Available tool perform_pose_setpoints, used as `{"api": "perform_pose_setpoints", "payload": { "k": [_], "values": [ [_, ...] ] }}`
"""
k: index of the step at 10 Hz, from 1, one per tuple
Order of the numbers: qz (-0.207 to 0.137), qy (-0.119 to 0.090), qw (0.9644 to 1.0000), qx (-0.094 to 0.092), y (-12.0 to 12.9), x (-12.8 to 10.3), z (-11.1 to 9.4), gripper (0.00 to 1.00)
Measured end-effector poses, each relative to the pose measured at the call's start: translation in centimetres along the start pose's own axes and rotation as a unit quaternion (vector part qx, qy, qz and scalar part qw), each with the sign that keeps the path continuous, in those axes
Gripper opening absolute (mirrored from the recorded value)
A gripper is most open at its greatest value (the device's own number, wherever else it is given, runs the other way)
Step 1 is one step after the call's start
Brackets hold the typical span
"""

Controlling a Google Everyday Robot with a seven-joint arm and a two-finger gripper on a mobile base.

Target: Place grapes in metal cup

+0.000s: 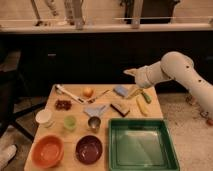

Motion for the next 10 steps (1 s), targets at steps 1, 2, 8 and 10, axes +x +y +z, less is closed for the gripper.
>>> {"api": "perform_pose_setpoints", "payload": {
  "k": [1,2,8,10],
  "values": [
    [0.001,-0.001,1.0,0.001,0.0,0.0,0.1,0.8],
    [0.002,-0.007,1.0,0.002,0.2,0.0,0.6,0.8],
    [-0.009,-0.064,0.9979,-0.007,1.4,-3.4,7.4,0.8],
    [-0.017,-0.08,0.9966,-0.016,1.4,-4.5,10.2,0.8]
  ]
}}
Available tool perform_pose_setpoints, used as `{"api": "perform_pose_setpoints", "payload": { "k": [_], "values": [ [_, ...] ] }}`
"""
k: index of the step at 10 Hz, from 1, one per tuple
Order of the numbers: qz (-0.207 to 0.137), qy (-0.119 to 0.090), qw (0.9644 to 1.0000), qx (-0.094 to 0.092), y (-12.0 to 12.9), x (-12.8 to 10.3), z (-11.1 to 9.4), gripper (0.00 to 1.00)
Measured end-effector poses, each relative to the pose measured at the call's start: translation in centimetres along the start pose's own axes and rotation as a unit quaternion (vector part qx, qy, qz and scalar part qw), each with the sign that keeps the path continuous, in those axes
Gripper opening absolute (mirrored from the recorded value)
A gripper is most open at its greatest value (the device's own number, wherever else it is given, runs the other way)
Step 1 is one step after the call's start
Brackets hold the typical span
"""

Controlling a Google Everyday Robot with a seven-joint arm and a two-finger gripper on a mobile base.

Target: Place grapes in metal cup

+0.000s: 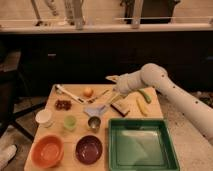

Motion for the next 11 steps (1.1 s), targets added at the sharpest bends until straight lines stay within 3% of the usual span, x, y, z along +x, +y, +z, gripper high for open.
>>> {"api": "perform_pose_setpoints", "payload": {
  "k": [2,6,11],
  "values": [
    [-0.007,-0.005,1.0,0.0,-0.1,-0.2,2.2,0.8],
    [-0.001,-0.007,0.9997,0.024,-0.1,0.4,4.9,0.8],
    [-0.015,-0.019,0.9997,-0.003,-0.6,-1.1,9.8,0.8]
  ]
}}
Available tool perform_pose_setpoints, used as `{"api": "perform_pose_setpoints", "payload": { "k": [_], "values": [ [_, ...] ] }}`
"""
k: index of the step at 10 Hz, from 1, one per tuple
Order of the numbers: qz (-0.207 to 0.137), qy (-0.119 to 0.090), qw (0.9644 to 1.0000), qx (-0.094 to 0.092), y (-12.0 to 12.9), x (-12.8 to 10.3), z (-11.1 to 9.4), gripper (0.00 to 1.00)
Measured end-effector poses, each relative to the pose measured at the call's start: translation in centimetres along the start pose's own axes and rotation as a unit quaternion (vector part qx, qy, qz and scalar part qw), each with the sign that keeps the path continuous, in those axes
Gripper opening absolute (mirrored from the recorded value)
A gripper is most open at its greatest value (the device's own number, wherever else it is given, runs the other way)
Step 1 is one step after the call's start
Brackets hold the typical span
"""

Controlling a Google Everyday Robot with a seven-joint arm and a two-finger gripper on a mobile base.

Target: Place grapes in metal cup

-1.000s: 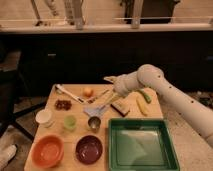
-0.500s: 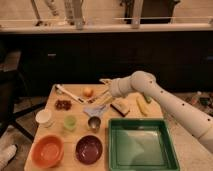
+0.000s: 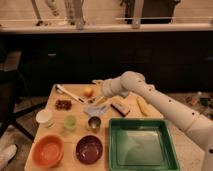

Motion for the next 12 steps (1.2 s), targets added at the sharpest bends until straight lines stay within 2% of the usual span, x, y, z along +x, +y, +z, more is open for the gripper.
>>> {"api": "perform_pose_setpoints", "payload": {
  "k": [3,5,11,12],
  "values": [
    [-0.008,-0.014,0.9997,-0.016,-0.8,-1.2,2.4,0.8],
    [-0.011,-0.026,0.9992,-0.029,-1.0,-1.7,3.0,0.8],
    [-0.008,-0.023,0.9994,-0.024,-0.7,-1.5,2.9,0.8],
    [-0.008,-0.021,0.9994,-0.027,-0.4,-1.2,3.9,0.8]
  ]
}}
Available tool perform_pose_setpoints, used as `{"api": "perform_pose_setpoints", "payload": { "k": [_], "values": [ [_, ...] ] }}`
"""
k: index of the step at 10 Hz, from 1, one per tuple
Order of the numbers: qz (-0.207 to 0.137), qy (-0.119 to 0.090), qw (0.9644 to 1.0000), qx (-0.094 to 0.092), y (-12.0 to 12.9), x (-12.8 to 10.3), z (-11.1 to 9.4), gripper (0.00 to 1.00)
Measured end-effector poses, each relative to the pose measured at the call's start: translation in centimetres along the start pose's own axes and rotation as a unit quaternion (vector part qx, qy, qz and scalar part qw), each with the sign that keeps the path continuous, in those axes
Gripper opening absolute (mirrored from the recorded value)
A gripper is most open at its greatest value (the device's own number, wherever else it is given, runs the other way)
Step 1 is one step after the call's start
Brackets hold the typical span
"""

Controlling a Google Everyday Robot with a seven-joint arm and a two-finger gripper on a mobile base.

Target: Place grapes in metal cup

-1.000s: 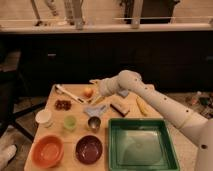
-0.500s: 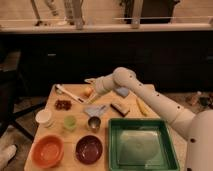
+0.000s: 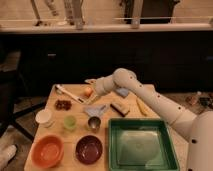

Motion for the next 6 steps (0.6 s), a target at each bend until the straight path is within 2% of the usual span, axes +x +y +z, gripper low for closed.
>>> {"api": "perform_pose_setpoints", "payload": {
  "k": [4,6],
  "values": [
    [0.001,0.0,0.9995,-0.033,0.2,0.7,5.7,0.8],
    [0.0,-0.003,0.9991,-0.042,-0.2,1.1,7.0,0.8]
  ]
}}
